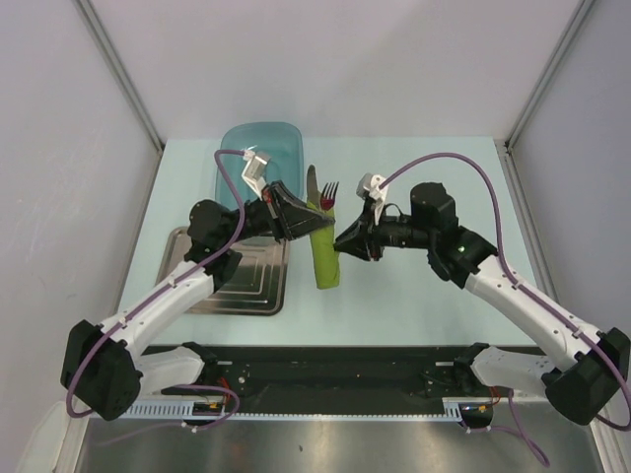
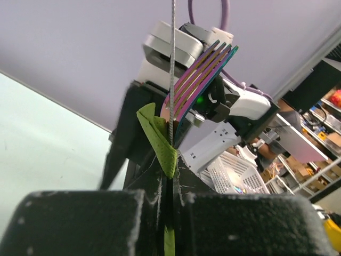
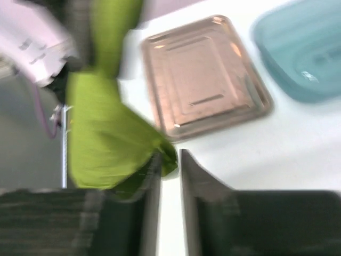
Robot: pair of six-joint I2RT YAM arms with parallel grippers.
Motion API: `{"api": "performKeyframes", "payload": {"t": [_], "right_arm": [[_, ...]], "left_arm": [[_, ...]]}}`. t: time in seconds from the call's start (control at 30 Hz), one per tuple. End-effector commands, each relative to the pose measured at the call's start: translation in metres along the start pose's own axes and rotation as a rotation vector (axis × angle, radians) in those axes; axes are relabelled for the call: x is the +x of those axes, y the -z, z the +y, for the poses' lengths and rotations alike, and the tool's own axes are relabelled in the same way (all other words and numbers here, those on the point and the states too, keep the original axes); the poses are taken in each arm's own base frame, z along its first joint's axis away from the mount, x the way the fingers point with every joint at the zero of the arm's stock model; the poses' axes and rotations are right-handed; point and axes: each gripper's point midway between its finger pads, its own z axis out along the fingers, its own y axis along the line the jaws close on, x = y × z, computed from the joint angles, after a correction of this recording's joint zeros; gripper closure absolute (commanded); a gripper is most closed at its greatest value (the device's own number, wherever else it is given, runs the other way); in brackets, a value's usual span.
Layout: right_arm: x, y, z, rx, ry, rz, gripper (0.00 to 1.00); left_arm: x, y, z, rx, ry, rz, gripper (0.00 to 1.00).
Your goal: Place the utensils on the paper napkin and roll it up
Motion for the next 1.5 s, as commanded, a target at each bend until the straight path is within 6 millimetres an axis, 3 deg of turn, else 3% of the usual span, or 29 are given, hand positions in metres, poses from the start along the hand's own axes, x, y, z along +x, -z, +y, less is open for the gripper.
{"api": "performKeyframes", "payload": {"t": [0.0,0.13,0.23,0.4,0.5,0.63,0.83,1.0,1.3,1.47], "right_arm": [[-0.014,0.018,-0.048,0.22,-0.087,-0.014,0.58],[-0.027,0.05,-0.079,0.412,-0.16,-0.023,0.52],[-0.043,0.063,-0.083,0.464,-0.225,-0.063,0.51],[-0.081,0.069,-0.073,0.46,-0.248,-0.166,0.5],[-0.095,0.06,-0.052,0.385,-0.241,-0.206,0.55],[-0.074,0.031,-0.031,0.29,-0.268,-0.137,0.55],[-0.051,0.005,-0.02,0.205,-0.301,-0.109,0.44],[-0.046,-0.012,-0.016,0.148,-0.314,-0.104,0.39],[-0.038,-0.028,-0.009,0.05,-0.358,-0.089,0.43],[-0.035,-0.035,-0.005,0.01,-0.373,-0.084,0.34]], "left_arm": [[-0.027,0.001,0.0,-0.039,-0.051,-0.08,1.0],[-0.044,0.015,0.033,-0.172,-0.069,-0.133,1.0],[-0.051,0.025,0.055,-0.258,-0.076,-0.162,1.0],[-0.055,0.031,0.077,-0.361,-0.072,-0.173,1.0],[-0.059,0.033,0.079,-0.383,-0.087,-0.181,1.0],[-0.062,0.031,0.077,-0.372,-0.081,-0.189,1.0],[-0.067,0.029,0.068,-0.349,-0.087,-0.2,1.0],[-0.066,0.028,0.066,-0.339,-0.083,-0.196,1.0],[-0.067,0.027,0.057,-0.307,-0.08,-0.198,1.0],[-0.066,0.026,0.051,-0.274,-0.077,-0.198,1.0]]}}
